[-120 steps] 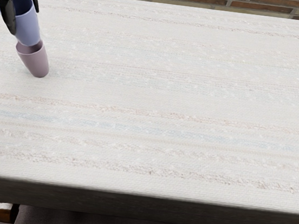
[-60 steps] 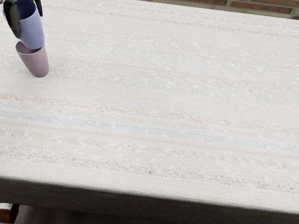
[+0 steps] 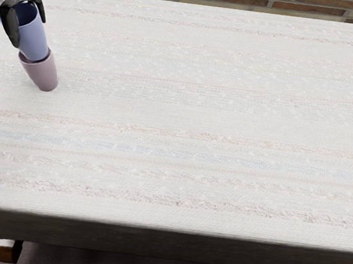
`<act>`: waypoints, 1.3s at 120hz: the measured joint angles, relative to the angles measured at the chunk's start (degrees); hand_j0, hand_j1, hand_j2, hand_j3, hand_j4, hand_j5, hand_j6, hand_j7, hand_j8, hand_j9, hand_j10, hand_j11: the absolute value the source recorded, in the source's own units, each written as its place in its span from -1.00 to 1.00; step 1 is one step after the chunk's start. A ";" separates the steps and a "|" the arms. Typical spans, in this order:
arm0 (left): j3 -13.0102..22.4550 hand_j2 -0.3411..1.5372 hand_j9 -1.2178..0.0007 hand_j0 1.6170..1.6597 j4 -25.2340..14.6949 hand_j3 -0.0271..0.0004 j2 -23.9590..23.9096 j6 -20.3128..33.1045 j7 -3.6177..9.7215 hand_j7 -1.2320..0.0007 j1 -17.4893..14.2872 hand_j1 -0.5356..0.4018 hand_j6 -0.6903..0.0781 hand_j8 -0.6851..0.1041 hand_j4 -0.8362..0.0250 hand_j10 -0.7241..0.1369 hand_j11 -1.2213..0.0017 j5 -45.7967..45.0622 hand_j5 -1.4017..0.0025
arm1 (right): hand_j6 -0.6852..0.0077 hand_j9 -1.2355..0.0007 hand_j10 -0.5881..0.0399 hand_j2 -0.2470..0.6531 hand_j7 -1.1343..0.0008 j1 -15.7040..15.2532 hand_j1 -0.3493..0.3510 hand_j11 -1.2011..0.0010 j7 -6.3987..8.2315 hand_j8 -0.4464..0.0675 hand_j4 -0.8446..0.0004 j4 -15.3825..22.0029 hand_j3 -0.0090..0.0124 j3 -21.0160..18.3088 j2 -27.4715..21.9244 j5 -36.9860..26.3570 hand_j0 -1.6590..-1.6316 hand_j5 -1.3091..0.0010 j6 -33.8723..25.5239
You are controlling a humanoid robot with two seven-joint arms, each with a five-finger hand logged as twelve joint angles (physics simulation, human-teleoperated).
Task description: Pick up cup and place in cup with left hand
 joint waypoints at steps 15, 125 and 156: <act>0.44 -0.57 -0.04 0.73 0.36 0.97 -0.29 0.10 0.00 -0.04 -0.04 -0.02 -0.03 -0.04 -0.21 -0.39 -0.06 0.21 0.09 | 0.90 0.94 0.79 -0.46 0.94 0.00 -0.91 0.94 -0.01 0.64 0.94 0.00 -0.16 0.01 0.00 0.00 -0.93 0.95 0.00; 1.82 -0.54 -0.04 0.76 3.43 0.97 -3.01 0.72 -0.09 -0.02 0.97 -0.04 -0.02 -0.02 -0.16 -0.37 -0.05 0.44 0.10 | 0.90 0.94 0.79 -0.46 0.94 0.00 -0.91 0.94 -0.01 0.64 0.94 0.00 -0.16 0.01 0.00 0.00 -0.93 0.95 0.00; 2.83 -0.55 -0.03 0.77 3.99 0.97 -2.94 0.72 -0.10 -0.01 1.03 -0.03 -0.02 -0.03 -0.16 -0.38 -0.04 0.51 0.11 | 0.90 0.94 0.79 -0.46 0.94 0.00 -0.91 0.94 -0.02 0.64 0.94 0.00 -0.16 0.01 0.00 0.00 -0.93 0.95 0.00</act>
